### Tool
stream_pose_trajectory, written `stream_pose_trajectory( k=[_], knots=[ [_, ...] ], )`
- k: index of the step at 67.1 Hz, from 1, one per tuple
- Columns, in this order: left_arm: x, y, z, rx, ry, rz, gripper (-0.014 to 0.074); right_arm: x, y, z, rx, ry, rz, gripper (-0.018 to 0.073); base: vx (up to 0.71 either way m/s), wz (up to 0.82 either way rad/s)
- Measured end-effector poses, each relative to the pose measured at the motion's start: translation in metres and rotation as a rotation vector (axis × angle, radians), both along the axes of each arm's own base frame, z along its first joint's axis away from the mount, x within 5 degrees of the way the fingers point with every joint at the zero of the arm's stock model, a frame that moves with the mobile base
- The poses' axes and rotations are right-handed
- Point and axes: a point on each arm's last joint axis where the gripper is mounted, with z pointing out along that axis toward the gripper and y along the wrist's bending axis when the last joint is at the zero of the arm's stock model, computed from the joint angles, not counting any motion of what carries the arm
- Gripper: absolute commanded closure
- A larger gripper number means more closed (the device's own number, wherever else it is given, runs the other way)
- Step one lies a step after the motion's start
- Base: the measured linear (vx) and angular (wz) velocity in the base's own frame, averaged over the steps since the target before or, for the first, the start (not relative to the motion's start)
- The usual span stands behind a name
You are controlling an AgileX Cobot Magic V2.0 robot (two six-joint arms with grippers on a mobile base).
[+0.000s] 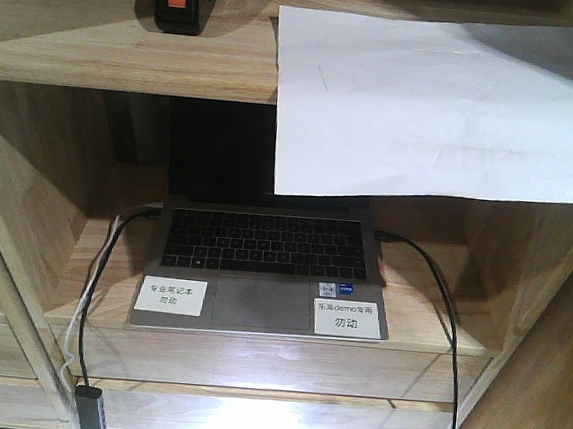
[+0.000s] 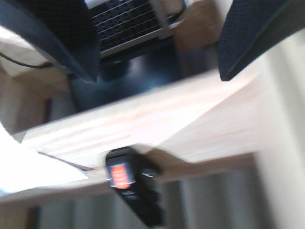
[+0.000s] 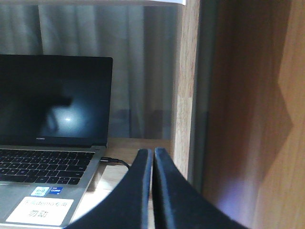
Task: Grab stapler and paper to desk for stapling
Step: 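Close the left gripper around the black stapler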
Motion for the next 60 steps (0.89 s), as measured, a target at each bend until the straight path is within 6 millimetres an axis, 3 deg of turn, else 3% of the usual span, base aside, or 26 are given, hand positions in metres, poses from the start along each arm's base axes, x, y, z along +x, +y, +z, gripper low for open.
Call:
stream_pose_trajectory(
  k=[46,60],
  knots=[
    [0.143,-0.057,0.094,-0.007,0.070,-0.021,0.0050,0.000,0.000,0.000,0.000,0.000,0.000,0.0568,0.00,0.00],
    [0.177,-0.070,0.104,-0.013,0.129,-0.017,0.0050,0.000,0.000,0.000,0.000,0.000,0.000,0.0568,0.00,0.00]
  ],
)
